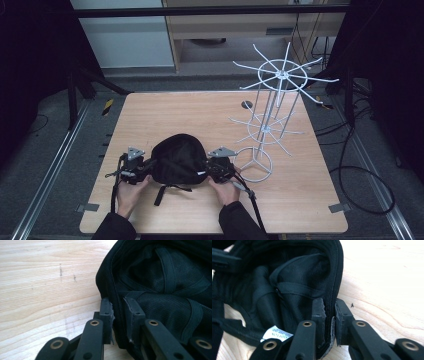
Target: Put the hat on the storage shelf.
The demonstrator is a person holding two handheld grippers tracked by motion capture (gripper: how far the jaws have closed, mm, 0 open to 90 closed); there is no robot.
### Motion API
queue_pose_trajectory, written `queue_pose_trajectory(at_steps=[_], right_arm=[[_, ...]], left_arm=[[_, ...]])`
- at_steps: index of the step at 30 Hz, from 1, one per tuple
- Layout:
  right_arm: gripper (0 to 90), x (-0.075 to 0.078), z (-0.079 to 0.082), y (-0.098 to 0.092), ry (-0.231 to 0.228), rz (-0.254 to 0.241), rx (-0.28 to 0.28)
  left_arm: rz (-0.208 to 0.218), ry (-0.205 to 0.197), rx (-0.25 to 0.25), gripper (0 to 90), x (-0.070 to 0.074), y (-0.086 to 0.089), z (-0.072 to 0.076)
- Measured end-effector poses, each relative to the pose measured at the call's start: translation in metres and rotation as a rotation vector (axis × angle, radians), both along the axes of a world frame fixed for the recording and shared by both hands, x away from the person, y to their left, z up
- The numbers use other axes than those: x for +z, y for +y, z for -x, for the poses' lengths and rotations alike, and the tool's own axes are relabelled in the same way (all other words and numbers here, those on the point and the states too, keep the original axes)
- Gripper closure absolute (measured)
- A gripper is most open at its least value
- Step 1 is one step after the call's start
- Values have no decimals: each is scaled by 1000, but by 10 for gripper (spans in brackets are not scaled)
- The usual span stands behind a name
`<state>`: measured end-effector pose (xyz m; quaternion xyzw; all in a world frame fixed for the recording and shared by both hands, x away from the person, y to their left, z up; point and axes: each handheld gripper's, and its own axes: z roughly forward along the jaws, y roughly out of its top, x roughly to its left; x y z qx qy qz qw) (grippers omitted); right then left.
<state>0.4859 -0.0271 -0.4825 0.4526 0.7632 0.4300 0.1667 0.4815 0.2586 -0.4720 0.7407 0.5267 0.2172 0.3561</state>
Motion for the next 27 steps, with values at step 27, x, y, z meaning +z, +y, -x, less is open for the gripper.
queue_pose_trajectory(at_steps=[27], right_arm=[[828,47,29,-6,-294,-59,157]], left_arm=[[38,23,-57,780,-11,-18,-5]])
